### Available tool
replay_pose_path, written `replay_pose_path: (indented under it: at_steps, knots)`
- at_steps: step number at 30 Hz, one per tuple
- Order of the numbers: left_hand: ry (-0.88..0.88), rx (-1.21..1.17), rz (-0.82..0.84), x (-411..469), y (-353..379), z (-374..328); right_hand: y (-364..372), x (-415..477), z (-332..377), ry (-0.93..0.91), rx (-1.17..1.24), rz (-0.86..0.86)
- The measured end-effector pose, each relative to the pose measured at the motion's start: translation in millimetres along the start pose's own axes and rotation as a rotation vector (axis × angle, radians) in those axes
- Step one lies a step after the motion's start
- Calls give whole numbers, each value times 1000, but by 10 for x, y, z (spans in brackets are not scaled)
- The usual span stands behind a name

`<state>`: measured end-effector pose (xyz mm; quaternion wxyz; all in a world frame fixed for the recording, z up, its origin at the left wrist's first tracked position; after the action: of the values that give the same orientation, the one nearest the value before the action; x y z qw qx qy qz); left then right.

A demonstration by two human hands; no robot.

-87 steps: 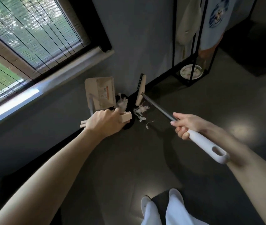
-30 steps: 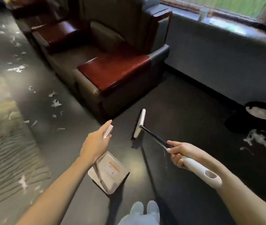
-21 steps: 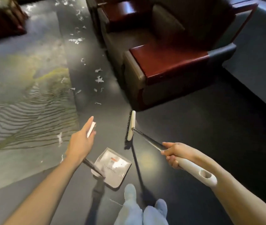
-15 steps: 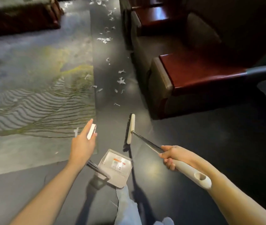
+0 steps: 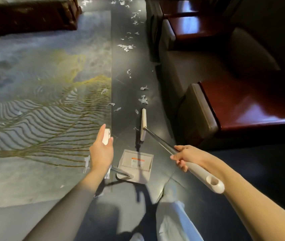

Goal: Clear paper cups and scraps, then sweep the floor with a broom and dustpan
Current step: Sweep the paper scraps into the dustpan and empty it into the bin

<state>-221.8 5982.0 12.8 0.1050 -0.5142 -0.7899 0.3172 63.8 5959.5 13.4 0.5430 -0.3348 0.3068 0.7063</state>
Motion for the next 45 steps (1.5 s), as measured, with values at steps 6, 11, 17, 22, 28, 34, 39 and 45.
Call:
replay_pose_path:
  at_steps: [6, 11, 17, 22, 28, 34, 39, 45]
  knots:
    - [-69, 31, -89, 1050, 711, -406, -511, 1094, 1262, 20, -222, 43]
    - [-85, 22, -167, 1749, 1167, -888, -853, 1983, 2288, 66, -466, 103]
    - [-76, 125, -213, 2313, 1233, -1116, -1100, 2892, 2776, 117, -829, 127]
    - [-78, 152, -216, 2612, 1309, -1136, -1262, 3013, 2519, 250, -723, 290]
    - [-84, 115, -202, 2970, 1313, -1188, -1585, 2668, 2521, 313, -819, 417]
    - [-121, 87, -281, 3185, 1121, -1072, -1423, 2524, 3039, 209, -862, 413]
    - [-103, 78, -319, 3681, 857, -1058, -962, 2761, 3696, 134, -883, 404]
    - [-169, 30, -354, 4501, 566, -918, -319, 3633, 4448, 106, -968, 348]
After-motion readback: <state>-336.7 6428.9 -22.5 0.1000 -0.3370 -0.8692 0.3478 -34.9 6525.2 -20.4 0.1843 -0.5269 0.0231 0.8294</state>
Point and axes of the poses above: each hand's wrist, its own x-axis towards the middle knuckle, its own y-axis out of the palm, z = x × y, the point moved 4 cm from there along x, towards the middle knuckle, and after that the axes turned 3 degrees about -y, right-handed, at the moved point
